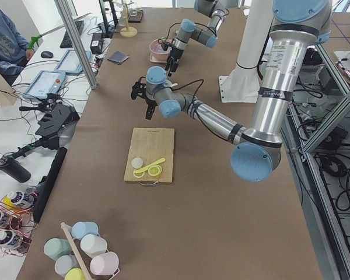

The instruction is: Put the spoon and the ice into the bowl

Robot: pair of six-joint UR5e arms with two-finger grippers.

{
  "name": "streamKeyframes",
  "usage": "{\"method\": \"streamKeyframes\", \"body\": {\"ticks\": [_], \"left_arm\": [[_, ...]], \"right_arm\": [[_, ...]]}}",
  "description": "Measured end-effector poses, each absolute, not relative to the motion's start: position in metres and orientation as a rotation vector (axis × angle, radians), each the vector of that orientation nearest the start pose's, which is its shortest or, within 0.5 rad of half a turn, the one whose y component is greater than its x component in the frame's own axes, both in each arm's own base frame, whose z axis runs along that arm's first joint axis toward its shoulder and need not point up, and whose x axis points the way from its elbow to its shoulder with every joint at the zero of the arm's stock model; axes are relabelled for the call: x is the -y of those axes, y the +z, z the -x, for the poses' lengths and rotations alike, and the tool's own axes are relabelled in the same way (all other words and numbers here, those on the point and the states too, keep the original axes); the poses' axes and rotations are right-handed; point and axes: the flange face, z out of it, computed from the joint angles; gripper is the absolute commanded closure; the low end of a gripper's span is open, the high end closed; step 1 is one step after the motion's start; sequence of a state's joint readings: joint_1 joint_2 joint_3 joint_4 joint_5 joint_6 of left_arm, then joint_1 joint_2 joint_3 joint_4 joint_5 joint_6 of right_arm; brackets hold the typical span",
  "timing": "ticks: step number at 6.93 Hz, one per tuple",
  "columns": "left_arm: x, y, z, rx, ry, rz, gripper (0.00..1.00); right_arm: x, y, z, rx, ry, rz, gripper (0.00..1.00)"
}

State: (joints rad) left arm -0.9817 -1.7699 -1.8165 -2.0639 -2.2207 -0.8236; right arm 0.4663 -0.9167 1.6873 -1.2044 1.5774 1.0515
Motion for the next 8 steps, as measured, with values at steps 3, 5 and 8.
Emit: {"method": "streamKeyframes", "body": {"ticks": [3, 5, 8], "left_arm": [[0.498, 0.448, -0.185, -0.925, 0.161, -0.335, 0.02], [0.48, 0.507, -0.103, -0.873, 0.241, -0.366, 0.02], [0.432, 0.566, -0.027, -0.853, 0.236, -0.373, 0.02]], "right_arm": [[0.468, 0.298, 0.344, 0.999, -0.121, -0.359, 0.0], [0.473, 0.432, 0.166, 0.924, -0.239, -0.312, 0.0], [0.454, 0.608, -0.021, 0.885, -0.275, -0.322, 0.0]]}}
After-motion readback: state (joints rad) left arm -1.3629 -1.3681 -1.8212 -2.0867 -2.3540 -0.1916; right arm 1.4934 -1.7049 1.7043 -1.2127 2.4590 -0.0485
